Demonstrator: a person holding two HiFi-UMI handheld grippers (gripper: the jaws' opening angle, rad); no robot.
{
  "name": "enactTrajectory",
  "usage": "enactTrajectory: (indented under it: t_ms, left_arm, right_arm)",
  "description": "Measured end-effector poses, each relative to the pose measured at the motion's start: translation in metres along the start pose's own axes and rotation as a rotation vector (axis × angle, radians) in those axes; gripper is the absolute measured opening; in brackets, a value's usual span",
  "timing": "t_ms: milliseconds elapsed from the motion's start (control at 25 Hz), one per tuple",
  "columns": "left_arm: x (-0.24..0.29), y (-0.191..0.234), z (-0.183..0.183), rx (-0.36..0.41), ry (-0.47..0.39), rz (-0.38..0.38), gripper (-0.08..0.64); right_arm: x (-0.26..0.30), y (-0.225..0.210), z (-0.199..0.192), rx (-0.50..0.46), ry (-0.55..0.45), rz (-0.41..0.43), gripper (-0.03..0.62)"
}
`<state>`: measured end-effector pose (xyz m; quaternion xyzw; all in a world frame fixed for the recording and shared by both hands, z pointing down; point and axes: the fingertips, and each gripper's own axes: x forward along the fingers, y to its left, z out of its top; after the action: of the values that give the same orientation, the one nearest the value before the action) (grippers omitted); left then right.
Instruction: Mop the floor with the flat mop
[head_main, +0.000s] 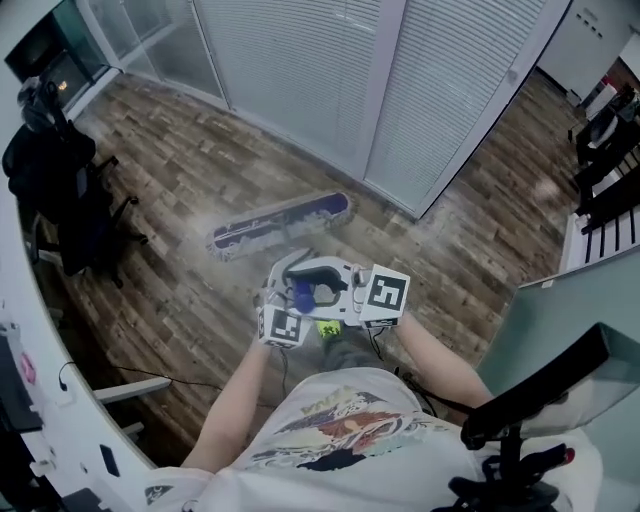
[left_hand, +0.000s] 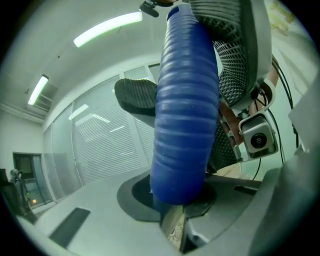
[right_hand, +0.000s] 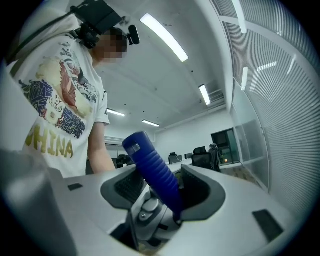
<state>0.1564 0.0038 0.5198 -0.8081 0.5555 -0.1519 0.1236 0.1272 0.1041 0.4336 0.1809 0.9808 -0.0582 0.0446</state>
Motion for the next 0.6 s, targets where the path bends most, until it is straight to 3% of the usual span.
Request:
enactTrajectory:
  t_ms: [400, 600]
  left_arm:
    - [0.108, 0.124, -0.065, 0.046, 0.111, 0.031, 0.049]
    - [0.147, 0.182, -0.078, 0.016, 0.098, 0.046, 0.049]
  right_arm:
    - [0.032, -0.164, -0.01, 0.031, 0.037, 0.092, 0.236]
    - [0.05, -0.231, 0.003, 0.024, 0.02, 0.09, 0.236]
